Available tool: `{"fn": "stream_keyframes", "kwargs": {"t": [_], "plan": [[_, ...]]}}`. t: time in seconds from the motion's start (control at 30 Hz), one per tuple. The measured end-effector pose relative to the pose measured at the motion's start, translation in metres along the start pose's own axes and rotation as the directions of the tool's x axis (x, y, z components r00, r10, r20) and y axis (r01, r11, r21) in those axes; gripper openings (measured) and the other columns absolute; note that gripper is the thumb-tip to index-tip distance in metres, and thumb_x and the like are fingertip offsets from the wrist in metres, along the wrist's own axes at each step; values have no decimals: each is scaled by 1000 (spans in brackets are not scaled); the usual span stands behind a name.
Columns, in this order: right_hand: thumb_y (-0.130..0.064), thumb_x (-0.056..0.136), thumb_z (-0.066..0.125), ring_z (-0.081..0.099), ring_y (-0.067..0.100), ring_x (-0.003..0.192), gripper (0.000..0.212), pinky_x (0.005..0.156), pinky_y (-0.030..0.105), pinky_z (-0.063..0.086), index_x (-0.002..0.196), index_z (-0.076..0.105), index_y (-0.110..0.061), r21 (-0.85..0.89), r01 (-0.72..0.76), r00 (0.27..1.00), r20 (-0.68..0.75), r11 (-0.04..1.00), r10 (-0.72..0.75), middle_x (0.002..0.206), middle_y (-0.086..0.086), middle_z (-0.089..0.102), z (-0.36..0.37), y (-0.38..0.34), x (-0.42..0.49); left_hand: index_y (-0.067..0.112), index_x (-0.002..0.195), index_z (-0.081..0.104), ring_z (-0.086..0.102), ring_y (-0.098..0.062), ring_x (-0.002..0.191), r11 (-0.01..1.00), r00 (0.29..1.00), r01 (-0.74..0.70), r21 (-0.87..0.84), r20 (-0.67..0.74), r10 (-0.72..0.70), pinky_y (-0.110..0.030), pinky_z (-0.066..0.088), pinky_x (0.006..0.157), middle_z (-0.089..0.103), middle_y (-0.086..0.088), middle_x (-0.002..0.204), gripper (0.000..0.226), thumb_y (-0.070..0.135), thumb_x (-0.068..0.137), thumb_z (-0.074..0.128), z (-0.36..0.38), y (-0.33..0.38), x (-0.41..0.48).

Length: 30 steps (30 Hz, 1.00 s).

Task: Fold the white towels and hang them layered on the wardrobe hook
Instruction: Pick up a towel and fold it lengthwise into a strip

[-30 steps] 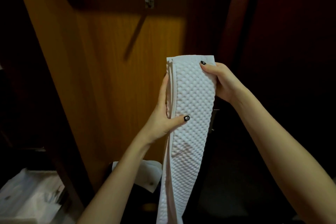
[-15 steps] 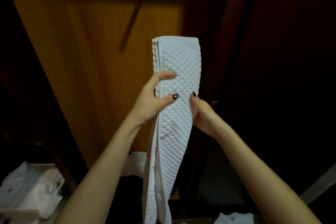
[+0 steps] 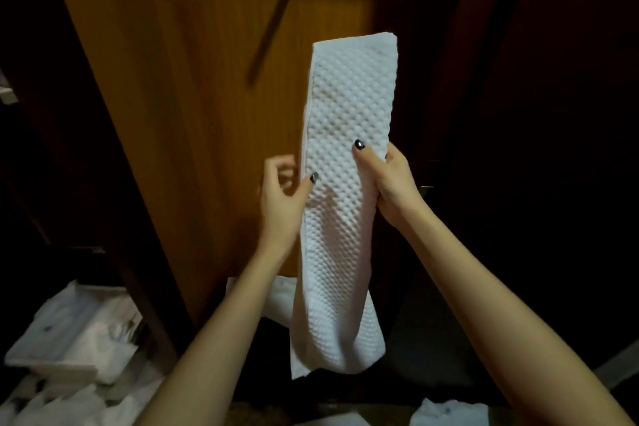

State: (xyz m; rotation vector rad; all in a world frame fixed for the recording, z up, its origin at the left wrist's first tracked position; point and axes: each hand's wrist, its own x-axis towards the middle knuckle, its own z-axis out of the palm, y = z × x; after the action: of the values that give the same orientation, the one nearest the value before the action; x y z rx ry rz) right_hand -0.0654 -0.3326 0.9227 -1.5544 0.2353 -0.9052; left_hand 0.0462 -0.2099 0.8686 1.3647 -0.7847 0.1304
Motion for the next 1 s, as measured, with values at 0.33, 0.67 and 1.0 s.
{"fn": "stream_keyframes", "kwargs": {"t": [0.33,0.67,1.0], "plan": [[-29,96,63,63,15,113,49,86,28,52,139,50,-9,-38,31,997,-66,999,-33,123,1,64,-19,-4,29,4,83,55,57,-26,75,974,942,212,-83,283,-181,-34,47,73,59,-19,83,14,7,90,67,1,-30,-28],[-23,98,58,67,19,112,22,80,25,56,120,62,-25,70,-30,997,66,997,26,121,-1,70,-21,1,24,6,146,31,61,-25,114,773,714,604,-195,564,-415,-35,51,91,59,-21,129,75,27,83,67,0,-35,-30],[-20,102,50,69,18,106,24,81,28,56,125,55,-19,145,-117,991,85,982,105,115,-3,72,-25,-7,23,14,83,65,57,-6,79,928,893,266,-260,429,-136,-18,43,72,64,8,78,9,21,88,61,-6,-20,-26]]}}
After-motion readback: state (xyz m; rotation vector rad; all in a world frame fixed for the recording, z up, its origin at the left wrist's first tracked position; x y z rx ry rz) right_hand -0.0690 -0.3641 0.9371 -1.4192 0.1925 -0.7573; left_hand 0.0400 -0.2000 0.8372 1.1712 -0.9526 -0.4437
